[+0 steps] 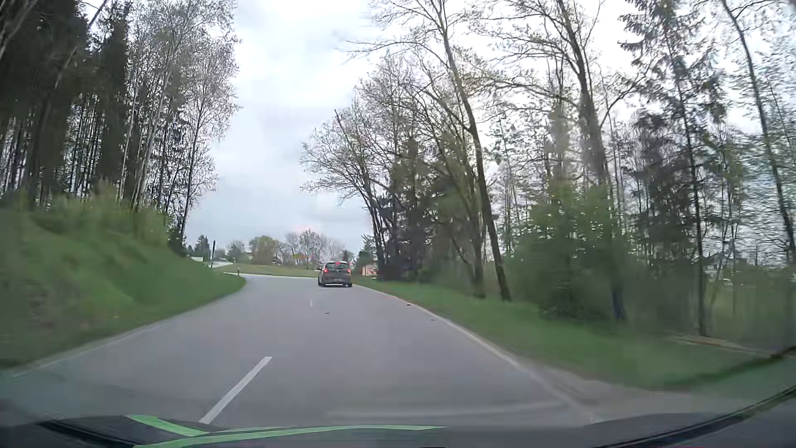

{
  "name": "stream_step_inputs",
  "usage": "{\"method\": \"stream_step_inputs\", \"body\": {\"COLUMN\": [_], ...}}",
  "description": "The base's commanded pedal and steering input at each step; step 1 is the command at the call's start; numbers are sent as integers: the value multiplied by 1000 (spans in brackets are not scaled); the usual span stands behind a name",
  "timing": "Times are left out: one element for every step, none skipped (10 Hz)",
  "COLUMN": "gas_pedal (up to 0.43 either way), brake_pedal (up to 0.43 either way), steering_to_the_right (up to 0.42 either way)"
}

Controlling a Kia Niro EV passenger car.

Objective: Follow the waypoints while adhering to traffic rules and regulations

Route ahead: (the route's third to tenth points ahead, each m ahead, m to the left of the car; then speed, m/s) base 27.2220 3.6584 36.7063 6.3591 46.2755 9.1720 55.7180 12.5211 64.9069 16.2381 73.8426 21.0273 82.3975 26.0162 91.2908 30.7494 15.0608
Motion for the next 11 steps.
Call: {"method": "stream_step_inputs", "body": {"gas_pedal": [0,0,0,0,0,0,0,0,0,0,0], "brake_pedal": [0,0,0,0,0,0,0,0,0,0,0], "steering_to_the_right": [-33,-36,-39,-39,-40,-41,-43,-43,-43,-43,-43]}}
